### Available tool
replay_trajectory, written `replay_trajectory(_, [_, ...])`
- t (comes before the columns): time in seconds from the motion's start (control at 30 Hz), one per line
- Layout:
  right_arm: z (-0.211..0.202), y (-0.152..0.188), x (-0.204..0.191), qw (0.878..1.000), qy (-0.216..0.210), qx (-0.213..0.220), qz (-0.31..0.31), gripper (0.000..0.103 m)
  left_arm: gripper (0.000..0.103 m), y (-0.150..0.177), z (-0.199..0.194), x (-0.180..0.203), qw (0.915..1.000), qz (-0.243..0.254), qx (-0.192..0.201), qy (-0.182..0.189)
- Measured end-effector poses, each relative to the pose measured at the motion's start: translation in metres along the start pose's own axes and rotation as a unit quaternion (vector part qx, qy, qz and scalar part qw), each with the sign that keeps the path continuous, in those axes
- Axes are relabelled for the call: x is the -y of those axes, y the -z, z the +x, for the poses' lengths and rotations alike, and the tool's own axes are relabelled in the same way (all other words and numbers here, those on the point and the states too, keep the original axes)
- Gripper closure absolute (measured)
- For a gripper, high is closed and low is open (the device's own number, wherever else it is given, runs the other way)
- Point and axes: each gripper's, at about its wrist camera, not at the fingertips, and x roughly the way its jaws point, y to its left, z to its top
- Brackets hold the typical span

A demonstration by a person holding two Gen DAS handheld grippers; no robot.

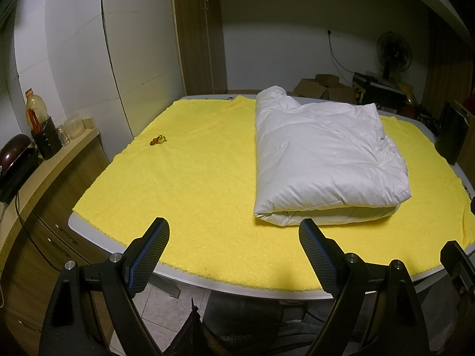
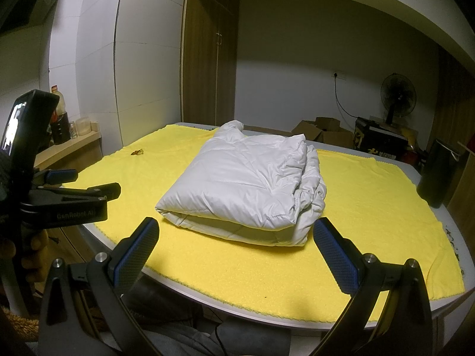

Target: Fold large clothes

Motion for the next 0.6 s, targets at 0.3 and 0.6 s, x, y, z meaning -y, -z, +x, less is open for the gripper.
replay_trajectory(0.3, [-0.0013, 0.0011, 0.0005, 1.000, 0.000, 0.000, 0.001, 0.000, 0.014, 0.0010, -0.0002, 0.0005, 1.0000, -0.001, -0.001, 0.001])
replay_trajectory(0.6, [-0.0021, 0.0016, 0.0028, 1.000, -0.002, 0.000, -0.002, 0.000, 0.014, 0.0021, -0.0014, 0.0021, 1.0000, -0.001, -0.001, 0.002])
